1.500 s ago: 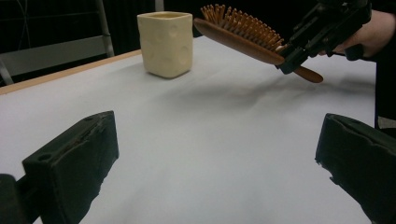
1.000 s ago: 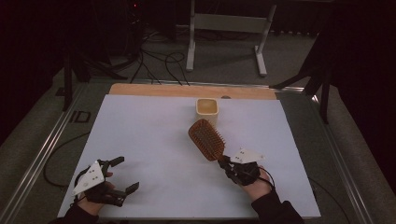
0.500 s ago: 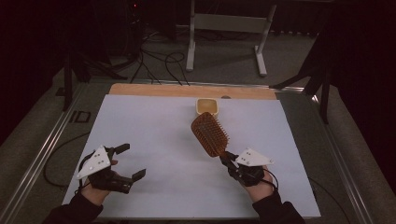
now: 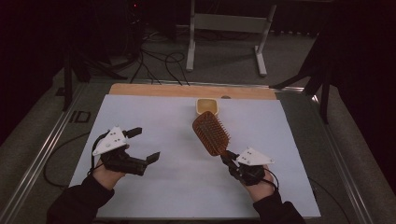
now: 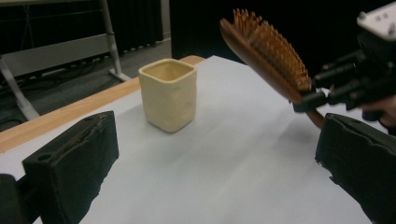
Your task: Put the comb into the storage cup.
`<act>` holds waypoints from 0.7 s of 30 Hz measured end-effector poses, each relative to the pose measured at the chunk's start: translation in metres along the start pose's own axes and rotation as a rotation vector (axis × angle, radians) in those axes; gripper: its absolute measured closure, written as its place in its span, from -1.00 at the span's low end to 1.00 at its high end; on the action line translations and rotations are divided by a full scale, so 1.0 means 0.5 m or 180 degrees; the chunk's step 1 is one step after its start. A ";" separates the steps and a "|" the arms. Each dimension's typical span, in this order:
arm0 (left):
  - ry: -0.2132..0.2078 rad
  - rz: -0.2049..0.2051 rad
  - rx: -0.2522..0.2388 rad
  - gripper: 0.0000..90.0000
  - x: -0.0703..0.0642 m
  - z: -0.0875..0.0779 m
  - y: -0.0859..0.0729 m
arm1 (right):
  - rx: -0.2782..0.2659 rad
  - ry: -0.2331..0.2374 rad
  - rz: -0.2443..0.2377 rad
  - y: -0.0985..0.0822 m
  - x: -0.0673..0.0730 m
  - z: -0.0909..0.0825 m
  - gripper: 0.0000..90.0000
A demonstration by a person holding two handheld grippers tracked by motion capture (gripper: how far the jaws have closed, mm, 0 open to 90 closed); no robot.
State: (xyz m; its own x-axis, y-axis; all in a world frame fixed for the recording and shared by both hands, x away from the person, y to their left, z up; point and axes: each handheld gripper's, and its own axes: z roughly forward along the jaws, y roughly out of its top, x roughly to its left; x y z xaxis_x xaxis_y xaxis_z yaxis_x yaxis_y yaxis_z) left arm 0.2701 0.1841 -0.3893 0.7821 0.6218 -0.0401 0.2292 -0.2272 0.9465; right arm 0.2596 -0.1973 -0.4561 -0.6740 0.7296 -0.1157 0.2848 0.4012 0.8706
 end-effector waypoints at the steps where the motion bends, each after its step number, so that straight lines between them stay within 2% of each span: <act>1: -0.0010 -0.0014 0.0011 -1.00 -0.001 0.002 0.006 | 0.0006 0.0031 0.0038 0.000 0.000 0.001 0.62; 6: -0.0023 -0.0087 0.0004 -1.00 -0.005 0.016 0.031 | 0.0000 0.0013 0.0090 0.001 0.001 0.000 0.62; 8: -0.0020 -0.0094 0.0011 -1.00 -0.007 0.020 0.035 | 0.0008 0.0028 0.0064 0.001 -0.001 0.000 0.62; 10: -0.0018 -0.0105 0.0023 -1.00 -0.008 0.024 0.041 | -0.0005 -0.0017 0.0043 0.001 0.000 0.000 0.62; 13: -0.0057 -0.0112 0.0030 -1.00 -0.016 0.040 0.063 | 0.0005 0.0033 0.0076 0.002 0.000 0.000 0.62; 14: -0.0075 -0.0132 0.0031 -1.00 -0.018 0.044 0.067 | -0.0015 -0.0021 0.0067 0.001 0.002 0.000 0.62; 17: -0.0094 -0.0153 0.0032 -1.00 -0.021 0.053 0.074 | -0.0018 0.0010 0.0072 0.003 0.002 0.000 0.62; 18: -0.0089 -0.0166 0.0039 -1.00 -0.023 0.059 0.078 | -0.0010 -0.0013 0.0032 0.003 0.003 -0.001 0.62; 21: -0.0112 -0.0213 0.0022 -1.00 -0.029 0.073 0.084 | -0.0043 -0.0025 0.0040 0.005 0.005 -0.002 0.62</act>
State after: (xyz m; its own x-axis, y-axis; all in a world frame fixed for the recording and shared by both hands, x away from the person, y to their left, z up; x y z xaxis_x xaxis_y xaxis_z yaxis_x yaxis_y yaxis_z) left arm 0.2895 0.1384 -0.3606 0.7847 0.6091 -0.1146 0.2856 -0.1912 0.9391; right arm 0.2579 -0.1949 -0.4540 -0.6651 0.7389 -0.1083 0.2840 0.3844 0.8784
